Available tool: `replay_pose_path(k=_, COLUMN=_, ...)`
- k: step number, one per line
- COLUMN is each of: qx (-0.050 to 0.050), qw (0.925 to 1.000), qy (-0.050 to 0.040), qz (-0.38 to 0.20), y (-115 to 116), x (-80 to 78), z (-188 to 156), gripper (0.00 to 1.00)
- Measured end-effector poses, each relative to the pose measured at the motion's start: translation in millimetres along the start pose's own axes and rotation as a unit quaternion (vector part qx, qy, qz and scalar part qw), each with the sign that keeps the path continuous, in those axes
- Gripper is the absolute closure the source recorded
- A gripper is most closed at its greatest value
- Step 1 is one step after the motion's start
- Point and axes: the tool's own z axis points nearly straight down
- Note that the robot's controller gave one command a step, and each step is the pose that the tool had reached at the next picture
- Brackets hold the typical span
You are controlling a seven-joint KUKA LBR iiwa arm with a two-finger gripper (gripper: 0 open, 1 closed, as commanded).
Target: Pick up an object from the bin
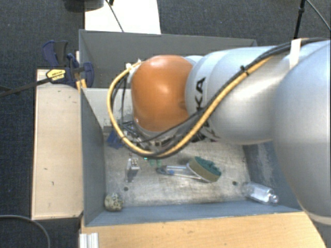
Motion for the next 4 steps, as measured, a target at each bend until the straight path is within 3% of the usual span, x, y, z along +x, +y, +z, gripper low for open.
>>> replay_pose_path(k=1, qx=-0.001, qw=0.9784, qy=-0.006, qz=-0.207, y=-89.5, x=19.3, z=117.5, gripper=0.0)
replay_pose_path(k=2, qx=0.003, qw=0.9799, qy=-0.007, qz=-0.199, y=-168.4, x=-21.8, z=87.9, gripper=0.0)
replay_pose_path(k=3, qx=0.0, qw=0.9796, qy=-0.0048, qz=-0.201, y=-161.7, x=-19.0, z=89.6, gripper=1.0)
replay_pose_path(k=4, qx=0.0, qw=0.98, qy=-0.0043, qz=-0.199, y=-161.9, x=-18.9, z=89.7, gripper=0.0)
